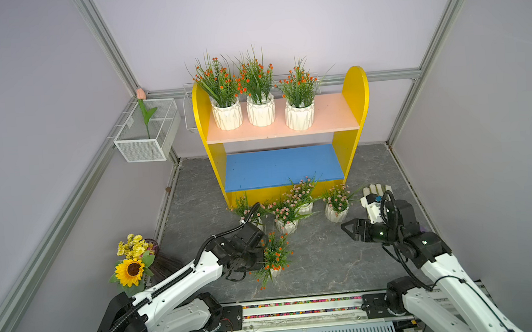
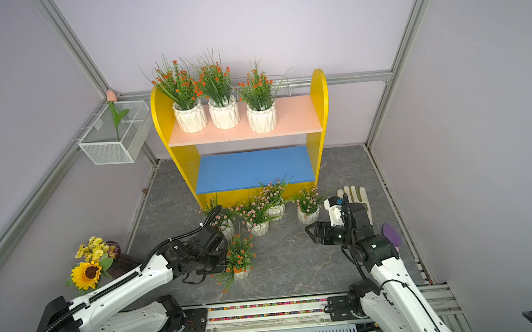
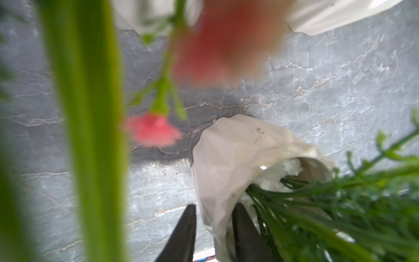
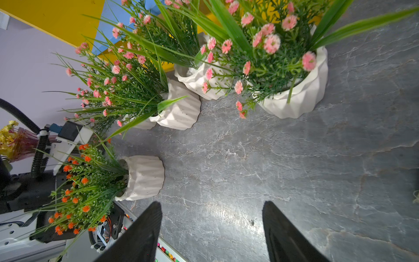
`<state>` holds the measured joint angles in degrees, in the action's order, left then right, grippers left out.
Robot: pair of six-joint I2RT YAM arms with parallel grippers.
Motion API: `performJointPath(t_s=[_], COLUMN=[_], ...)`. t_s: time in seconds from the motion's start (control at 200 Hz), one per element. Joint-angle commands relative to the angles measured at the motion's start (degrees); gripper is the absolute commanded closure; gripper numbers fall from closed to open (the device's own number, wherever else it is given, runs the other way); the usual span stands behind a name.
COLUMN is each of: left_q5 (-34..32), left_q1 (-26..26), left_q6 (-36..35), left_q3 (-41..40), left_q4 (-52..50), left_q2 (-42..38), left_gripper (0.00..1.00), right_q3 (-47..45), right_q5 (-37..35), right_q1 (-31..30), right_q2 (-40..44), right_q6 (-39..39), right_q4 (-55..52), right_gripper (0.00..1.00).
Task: Place the baby's breath potted plants on the rack by color
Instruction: Pick up the baby's breath potted plant from the center of the board.
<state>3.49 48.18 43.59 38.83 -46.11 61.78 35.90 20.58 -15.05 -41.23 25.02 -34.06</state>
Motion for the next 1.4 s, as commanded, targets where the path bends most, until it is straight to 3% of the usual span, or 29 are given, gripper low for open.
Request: performJointPath(t_s=[0.0, 0.195, 0.3, 0.535, 0.575, 0.745, 1.135, 1.395], left_q5=[0.0, -0.1, -0.8, -1.8, -1.8, -1.8, -0.6, 1.9], left_q1=[0.2, 0.2, 0.1, 0.1, 0.1, 0.1, 0.1, 0.1], left_q6=[-0.7, -0.9, -1.1, -2.5, -2.8, -4.7, -13.2, -17.7], left_q3=[2.0, 2.1, 2.6, 5.2, 5.6, 8.5, 22.9, 31.6], left_q4=[0.0, -0.2, -0.5, -2.3, -2.5, -4.0, -12.4, -17.5], left_q2=[1.1, 1.0, 0.6, 1.2, 1.3, 1.9, 7.1, 12.6], left_gripper=[0.76, 0.88, 1.0, 1.0, 1.0, 1.0, 1.0, 1.0], right_q3=[-1.2, -2.0, -2.0, -2.2, -2.4, -2.9, -5.2, -5.8], right_q5=[-0.2, 0.6, 1.3, 2.2, 2.5, 2.4, -3.7, -12.4], right_q1=[0.1, 0.2, 0.2, 0.0, -0.1, -1.3, -14.2, -26.5], right_q2=[0.7, 0.7, 0.8, 1.7, 1.9, 2.1, 9.6, 6.5], right_q6=[-0.6, -0.9, -1.3, -2.2, -2.3, -3.1, -5.5, -10.8], right_q4=[-0.4, 0.2, 0.2, 0.7, 1.0, 1.6, 10.4, 16.2], right_gripper=[0.27, 0.23, 0.16, 0.0, 0.11, 0.12, 0.12, 0.12])
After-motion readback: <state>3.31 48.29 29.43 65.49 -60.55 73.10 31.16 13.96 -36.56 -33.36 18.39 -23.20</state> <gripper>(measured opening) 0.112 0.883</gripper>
